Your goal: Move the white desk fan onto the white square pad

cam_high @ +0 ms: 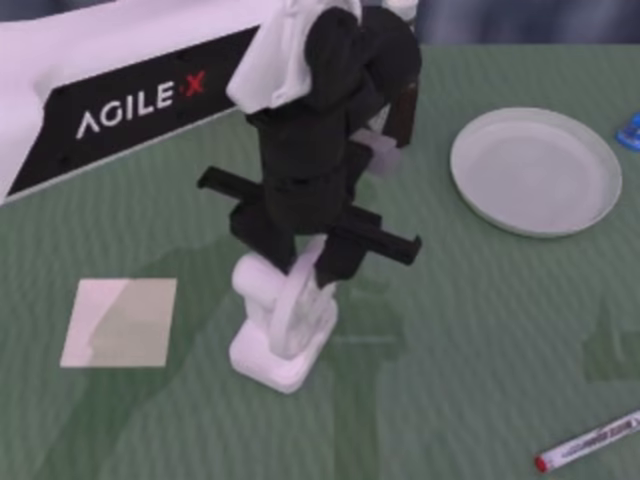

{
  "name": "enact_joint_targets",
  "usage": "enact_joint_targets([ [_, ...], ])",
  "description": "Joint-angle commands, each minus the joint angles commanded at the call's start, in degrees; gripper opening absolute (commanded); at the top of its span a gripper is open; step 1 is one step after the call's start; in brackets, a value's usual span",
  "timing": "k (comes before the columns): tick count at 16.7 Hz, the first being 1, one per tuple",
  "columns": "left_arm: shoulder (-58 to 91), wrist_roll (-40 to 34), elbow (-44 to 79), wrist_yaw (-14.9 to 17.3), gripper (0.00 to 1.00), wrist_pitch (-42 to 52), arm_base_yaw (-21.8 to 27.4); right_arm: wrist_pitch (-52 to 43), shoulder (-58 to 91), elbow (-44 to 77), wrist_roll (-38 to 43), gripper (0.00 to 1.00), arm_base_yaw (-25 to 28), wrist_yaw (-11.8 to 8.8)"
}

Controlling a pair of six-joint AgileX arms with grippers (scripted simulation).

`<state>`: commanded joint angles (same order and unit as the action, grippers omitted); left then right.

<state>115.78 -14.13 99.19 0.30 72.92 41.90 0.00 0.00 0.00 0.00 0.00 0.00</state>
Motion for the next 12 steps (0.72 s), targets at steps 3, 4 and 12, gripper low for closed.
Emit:
enact_joint_targets([
  [3,0.20,-0.15,5.50,-0.01,0.00,5.00,-0.50,0.00,0.00,0.00,0.00,1.00,0.00,0.00],
  [4,0.27,-0.13,7.52,-0.01,0.00,7.07,-0.64,0.00,0.00,0.00,0.00,1.00,0.00,0.00],
  [12,0.15,0.70,10.56,-0.04,0.00,10.42,-0.85,0.00,0.00,0.00,0.00,1.00,0.00,0.00],
])
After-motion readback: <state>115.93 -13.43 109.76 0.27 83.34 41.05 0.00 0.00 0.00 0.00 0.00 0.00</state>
